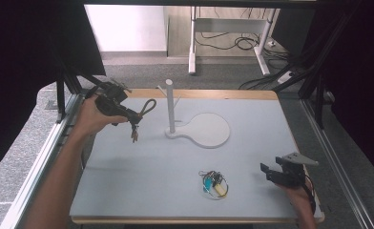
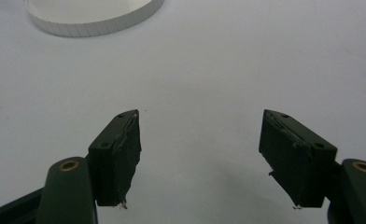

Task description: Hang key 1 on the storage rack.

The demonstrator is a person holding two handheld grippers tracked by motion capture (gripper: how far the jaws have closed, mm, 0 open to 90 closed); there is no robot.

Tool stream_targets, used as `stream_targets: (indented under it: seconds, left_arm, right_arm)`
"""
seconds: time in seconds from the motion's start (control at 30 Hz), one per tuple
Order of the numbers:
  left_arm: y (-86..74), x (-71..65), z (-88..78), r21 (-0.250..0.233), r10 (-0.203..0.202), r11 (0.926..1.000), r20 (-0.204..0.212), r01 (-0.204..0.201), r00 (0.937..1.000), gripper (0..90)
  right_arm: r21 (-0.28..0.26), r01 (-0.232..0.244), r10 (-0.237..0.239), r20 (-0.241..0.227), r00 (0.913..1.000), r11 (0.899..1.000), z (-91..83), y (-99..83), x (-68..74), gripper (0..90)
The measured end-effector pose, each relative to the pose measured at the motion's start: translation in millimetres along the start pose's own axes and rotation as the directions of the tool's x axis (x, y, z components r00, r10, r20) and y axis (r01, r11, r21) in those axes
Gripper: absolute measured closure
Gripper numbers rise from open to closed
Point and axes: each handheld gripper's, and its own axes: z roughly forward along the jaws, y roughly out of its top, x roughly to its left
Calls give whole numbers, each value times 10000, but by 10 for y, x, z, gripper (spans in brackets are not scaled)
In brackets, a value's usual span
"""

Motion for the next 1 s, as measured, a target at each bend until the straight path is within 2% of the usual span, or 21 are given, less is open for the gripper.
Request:
stream_targets:
  seconds: [0.4, 0.77, 1.0]
  left_arm:
    - [87, 120, 15, -20, -126, 9999, 54, 127, 9999, 666]
    - [241, 225, -22, 45, -306, 9995, -51, 306, 9995, 666]
    - [321, 275, -35, -96, -369, 9993, -62, 369, 9993, 666]
  right_arm:
    - [-44, -62, 62, 20, 10000, 10000, -24, 1, 3, 305]
    - [-39, -40, 40, 59, 10000, 10000, -20, 5, 1, 305]
    - [-13, -15, 15, 34, 10000, 10000, -25, 11, -3, 306]
